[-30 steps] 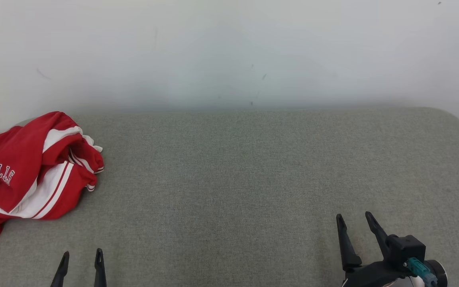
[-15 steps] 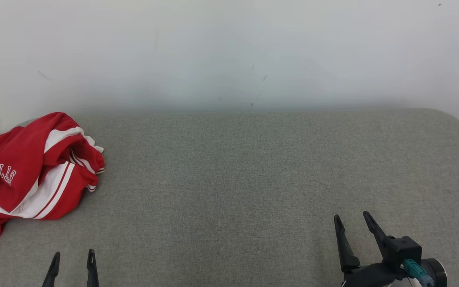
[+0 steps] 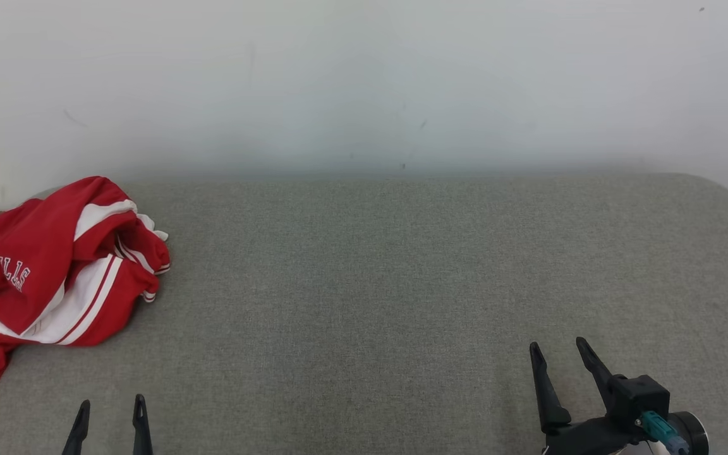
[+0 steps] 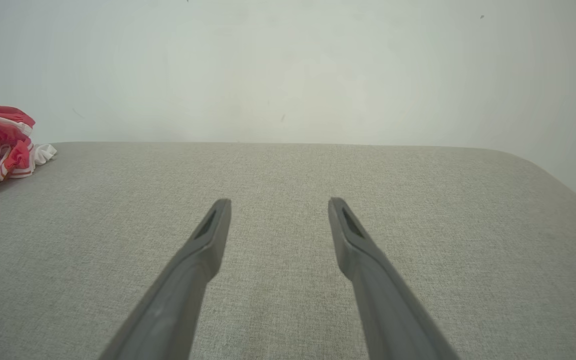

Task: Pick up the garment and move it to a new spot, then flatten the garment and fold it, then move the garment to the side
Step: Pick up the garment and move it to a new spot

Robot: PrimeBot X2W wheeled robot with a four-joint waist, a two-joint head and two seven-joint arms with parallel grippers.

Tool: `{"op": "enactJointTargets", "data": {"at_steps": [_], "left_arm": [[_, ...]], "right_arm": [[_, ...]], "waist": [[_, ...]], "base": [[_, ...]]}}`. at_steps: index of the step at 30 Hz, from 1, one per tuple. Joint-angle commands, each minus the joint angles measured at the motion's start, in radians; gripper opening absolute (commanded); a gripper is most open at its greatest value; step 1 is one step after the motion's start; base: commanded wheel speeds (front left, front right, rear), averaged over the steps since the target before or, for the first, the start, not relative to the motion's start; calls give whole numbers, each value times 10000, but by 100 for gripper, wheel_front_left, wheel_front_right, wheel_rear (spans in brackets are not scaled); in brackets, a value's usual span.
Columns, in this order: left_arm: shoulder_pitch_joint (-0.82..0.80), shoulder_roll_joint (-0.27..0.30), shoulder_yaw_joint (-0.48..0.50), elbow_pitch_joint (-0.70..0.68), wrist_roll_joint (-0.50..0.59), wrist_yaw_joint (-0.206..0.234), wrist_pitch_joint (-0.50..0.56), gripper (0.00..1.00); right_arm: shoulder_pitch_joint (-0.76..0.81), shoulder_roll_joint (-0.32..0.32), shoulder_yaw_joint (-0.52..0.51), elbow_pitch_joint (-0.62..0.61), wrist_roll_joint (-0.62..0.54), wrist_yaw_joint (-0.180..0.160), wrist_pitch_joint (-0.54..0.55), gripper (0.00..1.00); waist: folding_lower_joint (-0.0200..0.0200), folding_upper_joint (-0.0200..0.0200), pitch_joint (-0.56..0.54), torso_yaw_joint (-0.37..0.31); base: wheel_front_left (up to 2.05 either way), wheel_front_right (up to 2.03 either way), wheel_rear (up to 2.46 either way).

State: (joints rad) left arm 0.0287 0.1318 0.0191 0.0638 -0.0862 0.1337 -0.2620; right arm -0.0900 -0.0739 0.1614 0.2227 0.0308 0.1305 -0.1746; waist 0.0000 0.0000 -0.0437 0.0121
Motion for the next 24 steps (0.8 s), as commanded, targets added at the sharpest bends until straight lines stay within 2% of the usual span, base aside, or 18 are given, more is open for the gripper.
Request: {"op": "enactJointTargets", "data": {"at_steps": [1, 12, 17, 24], "left_arm": [[118, 24, 55, -94, -81, 22, -42, 100], [208, 108, 263, -105, -140, 73, -42, 100], [357, 121, 449, -169, -112, 256, -42, 100], [370, 159, 510, -161, -148, 277, -40, 100]], "right_arm": [[108, -38, 21, -7, 64, 4, 30, 100], [113, -16, 182, 105, 286, 4, -129, 100], [79, -25, 314, 180, 376, 4, -204, 100], [83, -10, 467, 298, 515, 4, -277, 100]], "waist": [[0, 0, 2, 50], [0, 0, -38, 651], [0, 0, -69, 1133], [0, 0, -139, 2005]], "base": [[0, 0, 0], [0, 0, 0], [0, 0, 0], [0, 0, 0]]}}
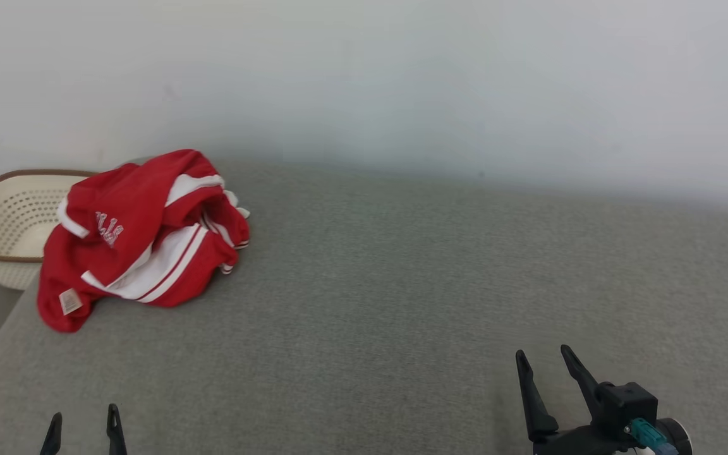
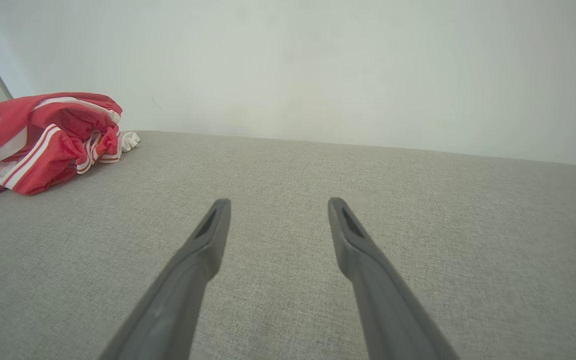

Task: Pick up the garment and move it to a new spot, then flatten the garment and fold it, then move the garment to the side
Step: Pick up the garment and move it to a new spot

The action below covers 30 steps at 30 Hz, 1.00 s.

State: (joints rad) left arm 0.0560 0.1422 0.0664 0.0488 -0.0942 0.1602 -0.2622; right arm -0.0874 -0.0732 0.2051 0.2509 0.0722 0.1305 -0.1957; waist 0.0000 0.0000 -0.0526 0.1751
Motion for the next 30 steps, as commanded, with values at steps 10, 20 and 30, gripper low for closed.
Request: {"op": "enactJointTargets", "data": {"at_steps": [10, 20, 30], "left_arm": [[217, 92, 27, -54, -151, 11, -39, 100], [282, 180, 25, -71, -193, 52, -38, 100], [152, 244, -58, -109, -269, 75, -4, 100]], "right_arm": [[-6, 35, 245, 170, 257, 4, -183, 100], [-160, 83, 471, 433, 467, 4, -341, 100], [-202, 118, 570, 518, 526, 4, -382, 100]], "waist": [[0, 0, -126, 1653], [0, 0, -257, 2594], [0, 0, -266, 2718]], "base": [[0, 0, 0], [0, 0, 0], [0, 0, 0]]}}
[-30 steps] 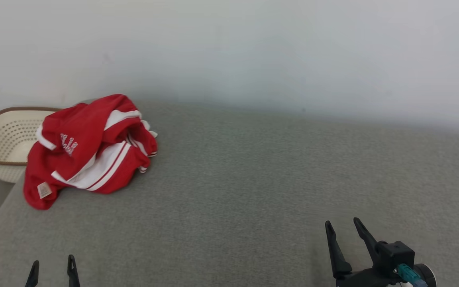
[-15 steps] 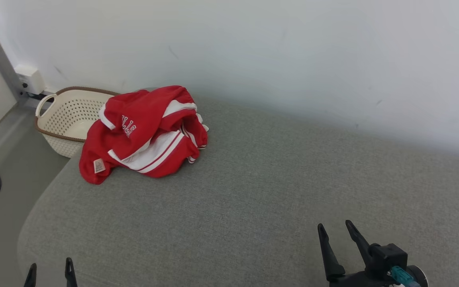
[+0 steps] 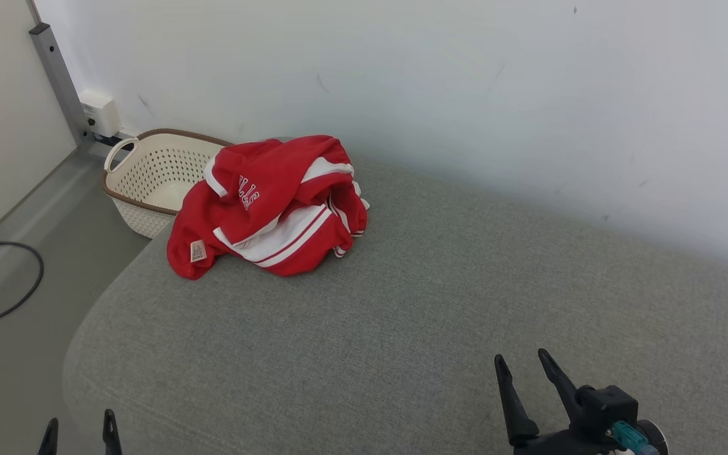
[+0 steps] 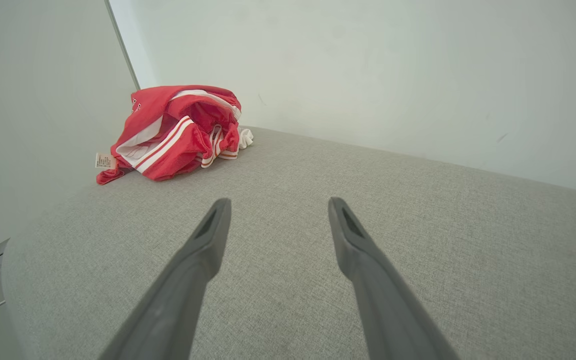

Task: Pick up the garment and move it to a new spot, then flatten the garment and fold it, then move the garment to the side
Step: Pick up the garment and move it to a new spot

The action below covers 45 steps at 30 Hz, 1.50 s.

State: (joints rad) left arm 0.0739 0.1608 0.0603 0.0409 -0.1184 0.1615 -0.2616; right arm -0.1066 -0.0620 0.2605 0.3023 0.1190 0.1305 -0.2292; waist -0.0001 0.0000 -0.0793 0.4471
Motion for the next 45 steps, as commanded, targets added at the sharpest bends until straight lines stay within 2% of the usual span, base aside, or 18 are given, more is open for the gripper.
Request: {"op": "enactJointTargets", "data": {"at_steps": [1, 9, 11, 19, 28, 37, 45], "left_arm": [[-37, 51, -6, -35, -58, 35, -10, 100], [-560, 6, -5, -74, -602, -296, -7, 100], [-908, 59, -112, -86, -720, -527, 47, 100], [-3164, 888, -411, -285, -934, -1427, 832, 100], [-5448, 1453, -496, 100, -1198, -1942, 1294, 100], [-7703, 2187, -239, 1063, -1556, -2258, 1880, 100], [-9039, 2733, -227, 2713, -1796, -2463, 2312, 100]], "right_arm": [[-5, 6, 35, 14, 73, 4, -56, 100], [-97, 25, 26, 36, 181, 4, -54, 100], [-134, 28, 11, 40, 225, 4, -51, 100], [-355, 35, 89, -1, 366, 4, 9, 100], [-998, -173, -51, -238, 264, 4, 42, 100], [-1453, -294, -363, -674, 104, 4, 62, 100], [-1705, -375, -513, -883, 80, 4, 41, 100]], "waist": [[1, 0, 8, -20], [1, 0, 126, -369], [1, 0, 164, -482], [1, 0, 532, -1279], [1, 0, 1589, -2380], [1, 0, 2617, -3387], [1, 0, 3050, -4019]], "base": [[0, 0, 0], [0, 0, 0], [0, 0, 0], [0, 0, 0], [0, 0, 0], [0, 0, 0], [0, 0, 0]]}}
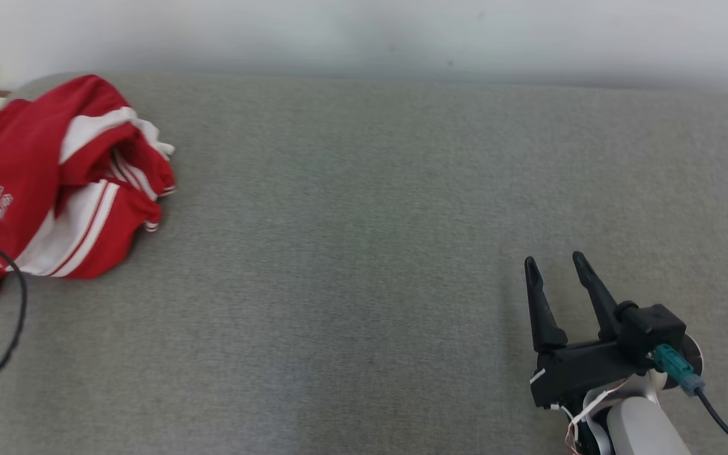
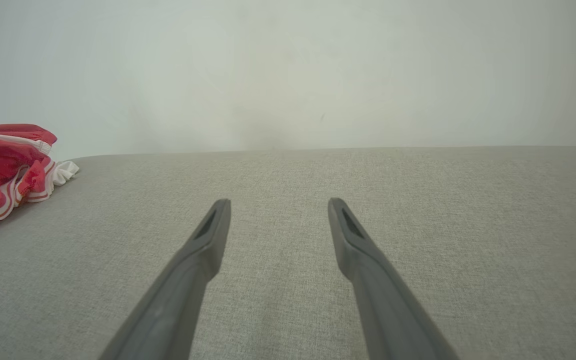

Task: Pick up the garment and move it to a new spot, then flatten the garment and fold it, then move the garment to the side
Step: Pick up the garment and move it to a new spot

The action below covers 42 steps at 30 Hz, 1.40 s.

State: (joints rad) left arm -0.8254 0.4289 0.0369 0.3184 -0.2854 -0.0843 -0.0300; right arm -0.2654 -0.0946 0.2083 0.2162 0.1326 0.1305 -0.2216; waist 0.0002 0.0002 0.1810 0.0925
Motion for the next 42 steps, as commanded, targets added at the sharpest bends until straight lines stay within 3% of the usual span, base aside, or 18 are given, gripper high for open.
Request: {"op": "enactJointTargets", "data": {"at_steps": [1, 13, 28, 29, 30, 31, 42], "left_arm": [[-232, 113, -14, 284, -172, -45, 61, 100], [-1711, 1089, -323, 3968, -100, -257, 668, 100], [-2154, 1304, -1065, 7128, -429, -429, 2057, 100], [-2177, 1322, -1142, 7266, -411, -426, 2144, 83], [-2217, 1340, -1238, 7307, -373, -434, 2121, 31], [-2253, 1345, -1299, 7334, -377, -430, 2036, 0], [-2457, 1363, -1949, 7175, -768, -448, 948, 0]], "right_arm": [[-153, -54, 9, -56, -62, 4, -21, 100], [-378, 10, 44, -277, 30, 4, -83, 100], [-507, 45, 22, -181, 36, 4, -146, 100], [-512, 43, 16, -170, 35, 4, -142, 100], [-520, 41, 17, -167, 36, 4, -140, 100], [-525, 37, 18, -163, 42, 4, -143, 100], [-445, 61, 22, -86, 11, 4, -179, 100]], "waist": [[-2, -2, 513, -561], [-2, -2, 1243, -1516], [-2, -2, 1543, -1965], [-2, -2, 1540, -1971], [-2, -2, 1540, -1974], [-2, -2, 1537, -1974], [-2, -2, 1245, -1765]], "base": [[0, 0, 0], [0, 0, 0], [0, 0, 0], [0, 0, 0], [0, 0, 0], [0, 0, 0], [0, 0, 0]]}}
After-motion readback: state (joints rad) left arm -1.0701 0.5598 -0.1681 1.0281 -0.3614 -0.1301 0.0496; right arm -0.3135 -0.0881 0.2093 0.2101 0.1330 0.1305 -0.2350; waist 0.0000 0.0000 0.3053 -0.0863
